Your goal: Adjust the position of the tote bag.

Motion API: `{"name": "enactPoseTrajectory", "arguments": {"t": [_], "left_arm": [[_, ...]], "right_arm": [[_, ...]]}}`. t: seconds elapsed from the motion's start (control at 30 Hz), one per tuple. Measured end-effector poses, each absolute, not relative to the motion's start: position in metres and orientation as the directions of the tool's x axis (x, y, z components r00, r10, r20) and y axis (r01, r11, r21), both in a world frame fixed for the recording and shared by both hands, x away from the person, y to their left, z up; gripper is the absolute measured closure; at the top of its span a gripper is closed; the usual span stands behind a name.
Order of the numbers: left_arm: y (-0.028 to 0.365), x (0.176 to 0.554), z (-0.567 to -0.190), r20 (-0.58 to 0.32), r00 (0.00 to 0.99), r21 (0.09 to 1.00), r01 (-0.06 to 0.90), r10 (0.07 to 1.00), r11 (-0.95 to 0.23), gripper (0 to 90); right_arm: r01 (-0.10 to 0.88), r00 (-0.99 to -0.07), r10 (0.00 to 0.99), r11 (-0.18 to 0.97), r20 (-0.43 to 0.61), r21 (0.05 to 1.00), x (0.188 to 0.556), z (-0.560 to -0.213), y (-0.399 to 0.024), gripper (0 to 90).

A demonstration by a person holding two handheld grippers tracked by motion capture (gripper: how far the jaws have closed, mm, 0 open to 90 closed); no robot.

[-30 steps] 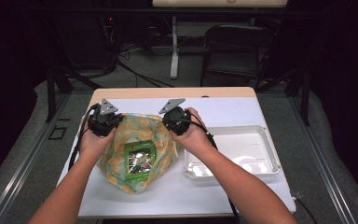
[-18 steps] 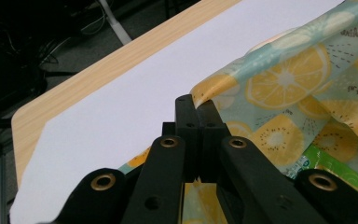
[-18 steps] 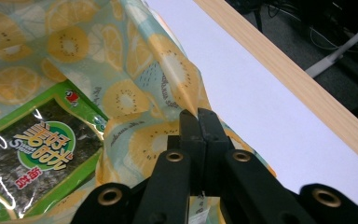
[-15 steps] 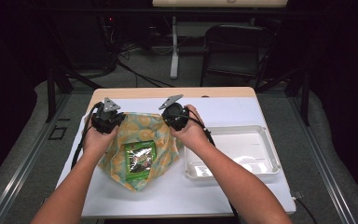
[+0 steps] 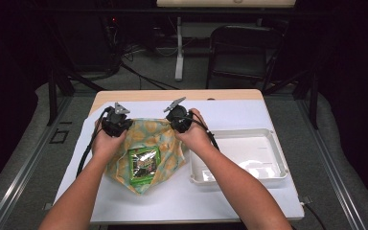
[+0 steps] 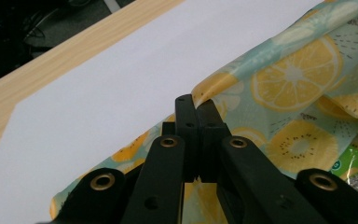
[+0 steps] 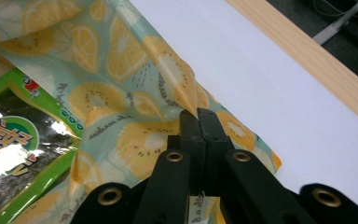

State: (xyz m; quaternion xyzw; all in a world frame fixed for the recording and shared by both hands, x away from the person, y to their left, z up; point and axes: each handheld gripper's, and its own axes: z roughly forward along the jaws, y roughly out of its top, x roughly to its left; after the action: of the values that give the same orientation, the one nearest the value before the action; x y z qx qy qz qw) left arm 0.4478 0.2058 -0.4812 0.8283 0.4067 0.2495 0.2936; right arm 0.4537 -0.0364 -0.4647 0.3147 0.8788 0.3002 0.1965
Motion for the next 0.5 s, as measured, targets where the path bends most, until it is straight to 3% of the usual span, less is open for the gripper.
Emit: {"name": "enactPoseTrajectory", "arguments": {"t": [0.5], "left_arm": [[0.200, 0.456, -0.501, 0.156, 0.548, 0.644, 0.574, 0.822, -0.505, 89.6]], "right_arm": [[0.483, -0.713, 0.689, 0.619, -0.133, 0.619, 0.465, -0.486, -0.036, 90.0]]}}
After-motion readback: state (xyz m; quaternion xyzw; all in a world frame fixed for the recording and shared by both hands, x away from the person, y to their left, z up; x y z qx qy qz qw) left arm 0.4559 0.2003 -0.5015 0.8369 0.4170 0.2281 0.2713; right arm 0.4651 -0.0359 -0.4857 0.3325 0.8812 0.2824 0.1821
